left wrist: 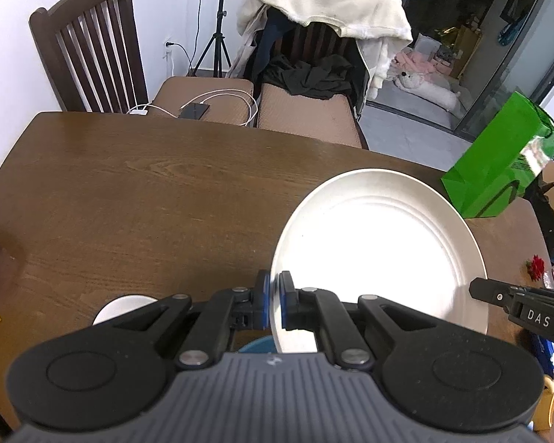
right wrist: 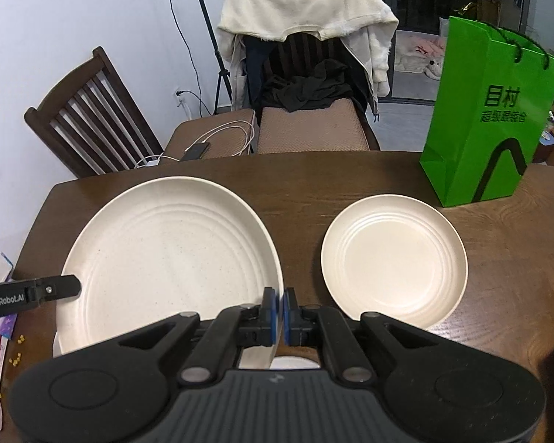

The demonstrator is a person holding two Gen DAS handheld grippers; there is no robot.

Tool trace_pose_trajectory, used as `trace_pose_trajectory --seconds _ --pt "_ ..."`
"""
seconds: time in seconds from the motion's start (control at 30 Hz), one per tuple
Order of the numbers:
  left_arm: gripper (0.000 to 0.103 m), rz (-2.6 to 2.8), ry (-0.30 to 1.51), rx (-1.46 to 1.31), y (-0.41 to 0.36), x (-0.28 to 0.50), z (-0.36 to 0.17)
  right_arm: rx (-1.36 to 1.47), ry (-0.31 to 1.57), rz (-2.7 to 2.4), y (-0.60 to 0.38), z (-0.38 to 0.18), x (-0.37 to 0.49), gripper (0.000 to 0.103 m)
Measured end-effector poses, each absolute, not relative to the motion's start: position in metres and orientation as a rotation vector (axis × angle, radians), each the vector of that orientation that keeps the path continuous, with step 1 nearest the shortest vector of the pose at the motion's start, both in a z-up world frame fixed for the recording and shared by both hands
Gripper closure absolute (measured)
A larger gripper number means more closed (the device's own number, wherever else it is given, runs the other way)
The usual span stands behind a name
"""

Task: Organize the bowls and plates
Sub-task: 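Lift both held cream plates off the table with both grippers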

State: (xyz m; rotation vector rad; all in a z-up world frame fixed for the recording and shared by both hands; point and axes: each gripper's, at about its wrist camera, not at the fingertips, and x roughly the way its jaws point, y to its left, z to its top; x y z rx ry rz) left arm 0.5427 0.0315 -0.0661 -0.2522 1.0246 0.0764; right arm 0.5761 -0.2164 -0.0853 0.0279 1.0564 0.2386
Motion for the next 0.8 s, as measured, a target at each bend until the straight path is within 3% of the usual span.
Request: trace_pose_trajectory --seconds 0.8 --pt "0.097 0.044 0.998 -0.229 0.032 0.445 -0.046 0.04 1.016 0.198 -0.213 -0.057 0.475 0.099"
